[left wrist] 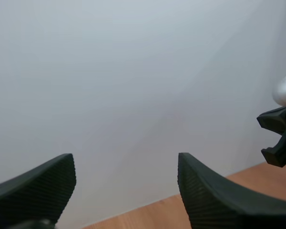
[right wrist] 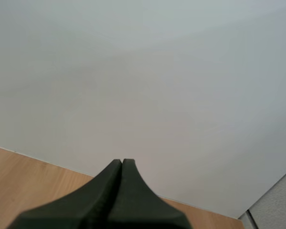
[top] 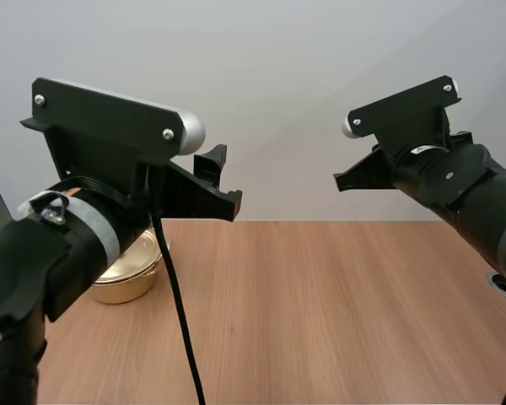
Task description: Open the pot, put the car inside, and close it
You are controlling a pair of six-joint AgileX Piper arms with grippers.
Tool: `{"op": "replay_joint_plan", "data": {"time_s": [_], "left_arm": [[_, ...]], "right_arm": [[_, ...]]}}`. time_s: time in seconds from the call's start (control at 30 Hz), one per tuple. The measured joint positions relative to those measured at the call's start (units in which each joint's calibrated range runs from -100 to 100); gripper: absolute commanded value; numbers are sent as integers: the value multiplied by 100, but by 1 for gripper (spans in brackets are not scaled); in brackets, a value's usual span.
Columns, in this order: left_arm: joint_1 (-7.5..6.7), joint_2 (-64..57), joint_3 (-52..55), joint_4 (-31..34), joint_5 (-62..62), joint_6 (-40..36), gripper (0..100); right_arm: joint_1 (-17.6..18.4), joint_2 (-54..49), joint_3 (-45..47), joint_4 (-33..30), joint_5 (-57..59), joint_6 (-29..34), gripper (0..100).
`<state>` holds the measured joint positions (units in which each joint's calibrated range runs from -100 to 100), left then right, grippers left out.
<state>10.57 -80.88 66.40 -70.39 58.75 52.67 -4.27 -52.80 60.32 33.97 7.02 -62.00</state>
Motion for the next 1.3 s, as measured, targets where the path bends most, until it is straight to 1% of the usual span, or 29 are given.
{"op": "replay_joint_plan", "data": {"time_s": [0.03, 0.1, 0.2, 0.27, 0.37, 0.47, 0.53, 0.63, 0.73, 0.8, 0.87, 0.93, 1.0, 1.1, 1.2, 1.3], "left_arm": [[-96, -60, 72, 169, -282, -14, 100], [-335, -129, 292, 521, -854, -112, 100], [-687, -246, 812, 855, -1617, -229, 100], [-857, -332, 1186, 924, -2109, -354, 100], [-1046, -529, 1773, 872, -2888, -422, 100], [-1172, -743, 2395, 1043, -3712, -388, 100], [-1191, -798, 2719, 1171, -4202, -464, 100], [-1191, -838, 3121, 1113, -4991, -558, 100], [-1179, -936, 3349, 776, -5801, -480, 100], [-1181, -952, 3360, 417, -6366, -265, 100], [-1165, -957, 3360, 138, -6708, 42, 100], [-1124, -1018, 3360, 28, -6851, 291, 100], [-1076, -1043, 3360, -7, -6855, 455, 100], [-987, -1053, 3360, 100, -6408, 491, 100], [-913, -1053, 3360, 331, -5649, 273, 100], [-874, -1083, 3360, 347, -5101, -108, 100]], "right_arm": [[0, -104, 100, -10, -74, 0, 0], [0, -330, 323, 57, -116, 37, 0], [0, -769, 602, 369, 233, 49, 0], [0, -1135, 656, 615, 612, 49, 0], [0, -1646, 656, 1003, 1148, 49, 0], [-98, -1872, 656, 1180, 1842, 49, 0], [-195, -1884, 656, 1164, 2347, 49, 0], [-238, -1884, 692, 945, 2944, 49, 0], [-238, -1884, 922, 895, 3173, 49, 0], [-238, -1887, 1106, 905, 3120, 49, 0], [-238, -1939, 1309, 905, 3100, 49, 0], [-238, -2015, 1496, 945, 2972, 49, 0], [-227, -2069, 1714, 945, 2674, 49, 0], [-194, -2147, 2061, 968, 2200, 49, 0], [-147, -2250, 2514, 994, 1573, 49, 0], [-82, -2299, 2941, 994, 1081, 49, 0]]}}
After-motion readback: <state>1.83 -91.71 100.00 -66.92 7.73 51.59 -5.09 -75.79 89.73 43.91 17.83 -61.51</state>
